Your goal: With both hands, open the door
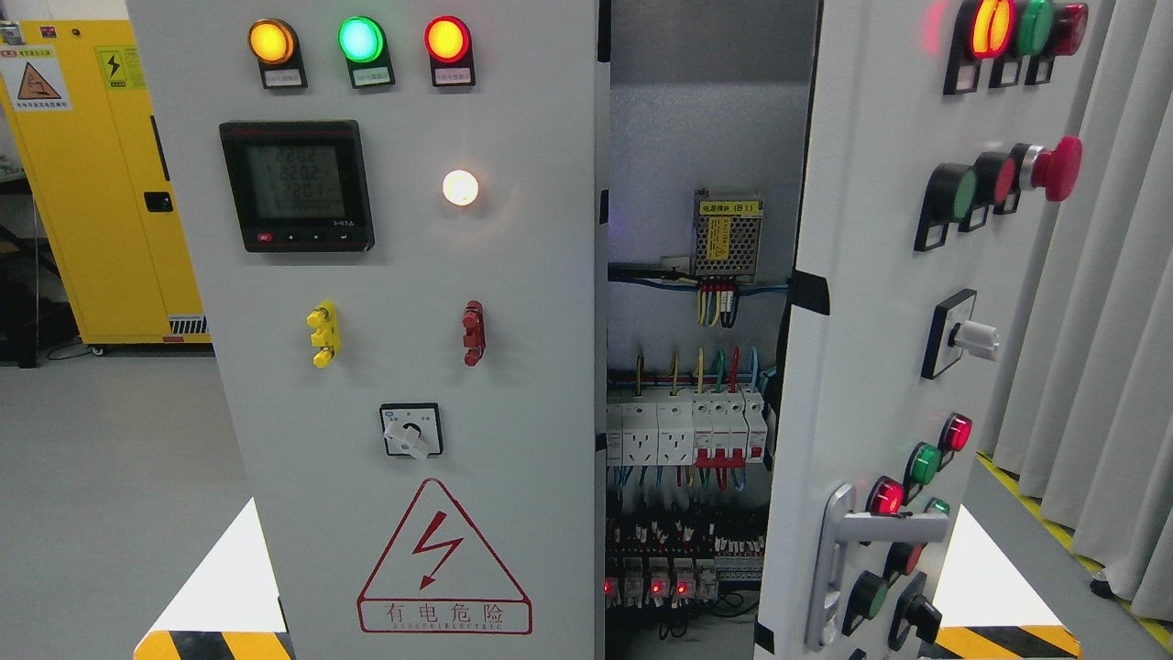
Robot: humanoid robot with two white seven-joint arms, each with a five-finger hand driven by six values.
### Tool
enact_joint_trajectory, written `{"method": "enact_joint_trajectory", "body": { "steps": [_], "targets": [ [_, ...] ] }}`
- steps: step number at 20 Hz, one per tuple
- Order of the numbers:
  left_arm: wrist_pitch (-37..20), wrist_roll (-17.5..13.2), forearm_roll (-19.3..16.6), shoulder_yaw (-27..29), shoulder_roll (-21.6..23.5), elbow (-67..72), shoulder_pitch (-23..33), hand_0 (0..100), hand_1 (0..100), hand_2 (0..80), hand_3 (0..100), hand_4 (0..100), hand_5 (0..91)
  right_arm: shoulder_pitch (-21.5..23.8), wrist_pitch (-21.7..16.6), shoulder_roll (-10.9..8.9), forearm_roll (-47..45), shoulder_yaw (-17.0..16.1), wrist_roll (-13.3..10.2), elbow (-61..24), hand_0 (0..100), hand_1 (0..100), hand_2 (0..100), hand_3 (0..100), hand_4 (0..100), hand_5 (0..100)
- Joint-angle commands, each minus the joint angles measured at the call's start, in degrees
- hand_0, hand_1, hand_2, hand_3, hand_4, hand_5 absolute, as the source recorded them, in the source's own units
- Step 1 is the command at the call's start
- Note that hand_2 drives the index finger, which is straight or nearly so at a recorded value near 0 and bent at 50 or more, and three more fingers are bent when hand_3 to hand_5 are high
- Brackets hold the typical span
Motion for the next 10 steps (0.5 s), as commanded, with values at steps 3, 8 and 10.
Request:
{"method": "enact_joint_trajectory", "body": {
  "steps": [3,8,10],
  "targets": [
    [-0.91,-0.01,0.02,0.04,1.54,-0.1,1.14,12,56,0.0,0,0,0.0,1.0,-0.11,0.02,-0.02,-0.03,0.0,0.02,0,50,4,0,0,0],
    [-2.57,-0.01,0.02,0.3,2.06,-2.37,1.32,12,56,0.0,0,0,0.0,1.09,-0.11,-0.07,-0.02,-0.03,0.0,-0.06,0,50,4,0,0,0],
    [-5.73,-0.09,0.28,0.39,3.03,-8.5,2.81,12,56,0.0,0,0,0.0,1.0,-0.11,-0.07,-0.02,-0.03,0.0,-0.15,0,50,4,0,0,0]
  ]
}}
